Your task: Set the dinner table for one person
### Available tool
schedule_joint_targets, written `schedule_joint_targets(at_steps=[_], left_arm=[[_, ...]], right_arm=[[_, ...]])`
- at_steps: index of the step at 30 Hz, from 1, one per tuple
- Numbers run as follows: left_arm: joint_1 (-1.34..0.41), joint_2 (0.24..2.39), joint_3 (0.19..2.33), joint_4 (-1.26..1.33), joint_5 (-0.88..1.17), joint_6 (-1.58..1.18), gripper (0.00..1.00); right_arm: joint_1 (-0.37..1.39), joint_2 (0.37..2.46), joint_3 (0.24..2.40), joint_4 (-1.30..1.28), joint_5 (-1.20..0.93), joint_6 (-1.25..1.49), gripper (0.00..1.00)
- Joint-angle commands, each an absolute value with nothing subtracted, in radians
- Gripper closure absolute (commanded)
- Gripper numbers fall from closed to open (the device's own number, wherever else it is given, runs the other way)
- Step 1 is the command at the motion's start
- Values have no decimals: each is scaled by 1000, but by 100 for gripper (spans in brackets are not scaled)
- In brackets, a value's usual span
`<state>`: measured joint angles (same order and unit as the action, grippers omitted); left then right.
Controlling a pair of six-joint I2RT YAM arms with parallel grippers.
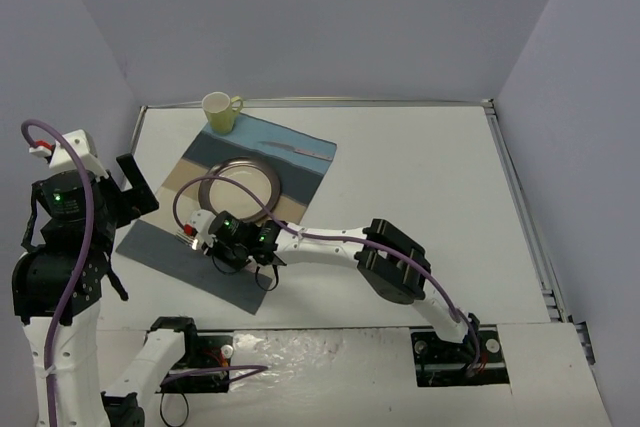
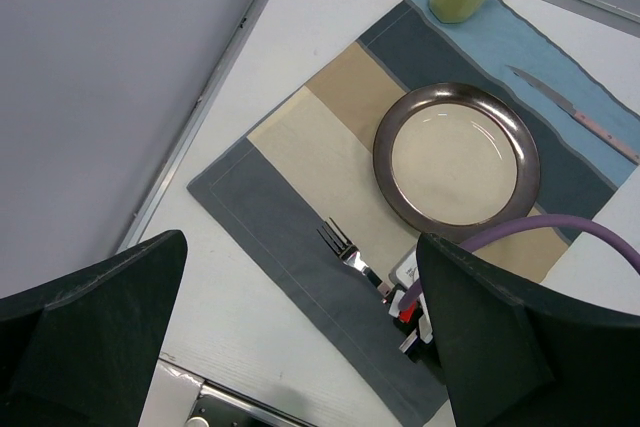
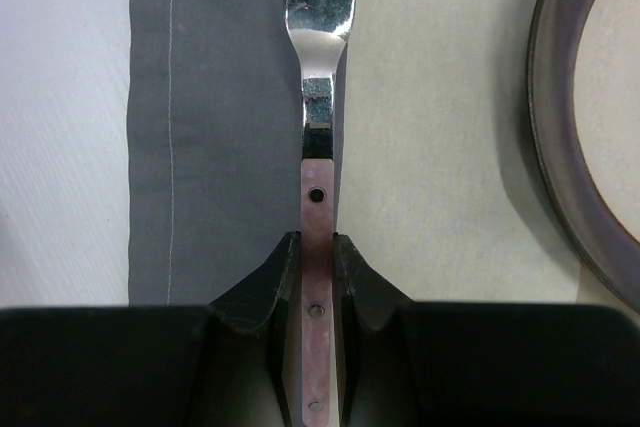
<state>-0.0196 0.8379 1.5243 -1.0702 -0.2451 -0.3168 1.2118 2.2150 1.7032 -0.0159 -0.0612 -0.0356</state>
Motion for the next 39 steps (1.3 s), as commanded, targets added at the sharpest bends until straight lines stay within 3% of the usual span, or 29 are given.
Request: schedule_joint_targets(at_steps=[1, 19, 25, 29, 33, 39], left_arm=[[-20, 848, 1524, -1038, -265, -299, 3], [-21, 845, 1514, -1028, -257, -301, 3], [-20, 845, 1516, -1029, -257, -301, 3], [-20, 845, 1526, -1031, -253, -301, 3], [-21, 845, 1536, -1031, -233, -299, 3], [-20, 826, 1538, -1027, -190, -285, 3]], right_arm=[[1218, 2221, 1736, 13, -76, -17, 100], [1224, 2284, 1740, -65, -62, 107, 97], [1226, 2245, 1735, -66, -43, 99, 79], [1226, 2155, 1716, -66, -14, 77, 52], [1225, 1991, 1670, -66, 57, 43, 36], [1187, 1696, 1508, -64, 244, 33, 26]])
